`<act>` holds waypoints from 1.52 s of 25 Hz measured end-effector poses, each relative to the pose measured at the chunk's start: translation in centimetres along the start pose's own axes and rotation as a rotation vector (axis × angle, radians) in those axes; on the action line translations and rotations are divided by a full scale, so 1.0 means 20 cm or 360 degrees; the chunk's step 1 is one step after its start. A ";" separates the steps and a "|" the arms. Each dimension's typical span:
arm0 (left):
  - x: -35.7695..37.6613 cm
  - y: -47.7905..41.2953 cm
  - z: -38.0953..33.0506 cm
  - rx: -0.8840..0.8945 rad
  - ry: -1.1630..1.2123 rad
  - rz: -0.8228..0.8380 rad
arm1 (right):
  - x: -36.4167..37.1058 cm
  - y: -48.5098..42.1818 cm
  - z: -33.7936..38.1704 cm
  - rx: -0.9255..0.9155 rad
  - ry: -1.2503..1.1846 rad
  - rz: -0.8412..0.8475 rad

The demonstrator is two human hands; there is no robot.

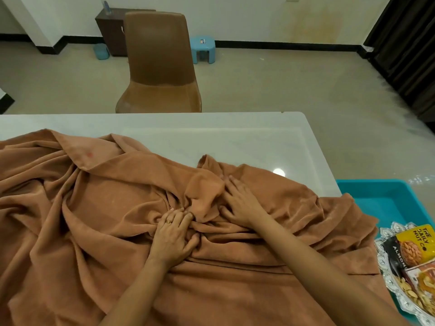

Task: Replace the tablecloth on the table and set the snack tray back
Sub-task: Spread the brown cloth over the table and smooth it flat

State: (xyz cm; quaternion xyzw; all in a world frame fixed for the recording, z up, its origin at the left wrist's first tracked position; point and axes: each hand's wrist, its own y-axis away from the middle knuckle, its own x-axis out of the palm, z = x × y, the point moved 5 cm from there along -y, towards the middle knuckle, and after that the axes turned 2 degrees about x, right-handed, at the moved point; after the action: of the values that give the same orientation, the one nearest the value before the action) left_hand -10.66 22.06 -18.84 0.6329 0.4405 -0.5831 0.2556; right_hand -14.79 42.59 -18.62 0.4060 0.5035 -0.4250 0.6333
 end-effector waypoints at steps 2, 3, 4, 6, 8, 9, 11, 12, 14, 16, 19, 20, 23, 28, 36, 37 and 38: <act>-0.01 -0.01 -0.01 -0.0064 -0.0070 0.0047 | 0.00 0.00 0.00 -0.0173 0.0011 0.0079; -0.02 -0.01 -0.01 -0.0128 -0.0100 0.0048 | -0.02 -0.02 -0.03 -0.0132 0.0039 0.0101; -0.03 -0.01 0.00 -0.0207 -0.0112 0.0042 | -0.05 -0.05 -0.07 -0.0023 0.0080 0.0103; -0.05 -0.01 0.02 -0.0366 -0.0122 0.0034 | -0.10 -0.10 -0.17 0.0346 0.0108 0.0128; -0.05 -0.01 0.03 -0.0459 -0.0149 0.0036 | -0.14 -0.11 -0.24 0.0767 0.0130 0.0164; -0.05 0.00 0.04 -0.0503 -0.0152 0.0031 | -0.15 -0.10 -0.23 0.0944 0.0150 0.0185; -0.05 0.00 0.06 -0.0620 -0.0147 0.0031 | -0.13 -0.07 -0.14 0.1051 0.0212 0.0141; -0.05 0.00 0.07 -0.0682 -0.0152 0.0029 | -0.10 -0.06 -0.06 0.0978 0.0196 0.0059; -0.05 0.01 0.09 -0.0796 -0.0162 0.0012 | -0.07 -0.02 0.15 0.0620 0.0022 -0.0151; -0.05 0.01 0.09 -0.0868 -0.0138 -0.0026 | -0.06 0.05 0.27 0.0186 -0.0149 -0.0439; -0.06 0.00 0.08 -0.0795 -0.0071 -0.0141 | -0.22 0.04 0.12 0.0220 -0.0320 -0.0621; -0.07 -0.01 0.07 -0.0702 -0.0068 -0.0177 | -0.26 0.02 0.00 0.0460 -0.0324 -0.0648; -0.06 -0.01 0.06 -0.0357 -0.0072 -0.0183 | -0.20 -0.02 -0.22 0.0933 -0.0248 -0.0200; -0.03 -0.03 0.06 -0.0371 -0.0030 0.0156 | -0.21 0.06 -0.25 0.1060 -0.0625 -0.0334; -0.01 -0.08 0.09 -0.0430 -0.0093 0.0165 | -0.26 0.21 0.31 -0.0566 -0.0036 -0.0426; -0.01 -0.08 0.09 -0.0423 -0.0101 0.0163 | -0.21 0.26 0.34 -0.0707 0.0005 -0.0166; -0.01 -0.07 0.08 -0.0420 -0.0110 0.0152 | -0.19 0.29 0.35 -0.0808 0.0003 0.0010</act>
State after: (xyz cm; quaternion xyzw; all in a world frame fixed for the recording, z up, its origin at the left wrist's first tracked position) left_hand -12.79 21.32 -18.66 0.5938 0.4736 -0.5287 0.3791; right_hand -7.82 38.29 -13.22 0.2359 0.5934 -0.2826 0.7158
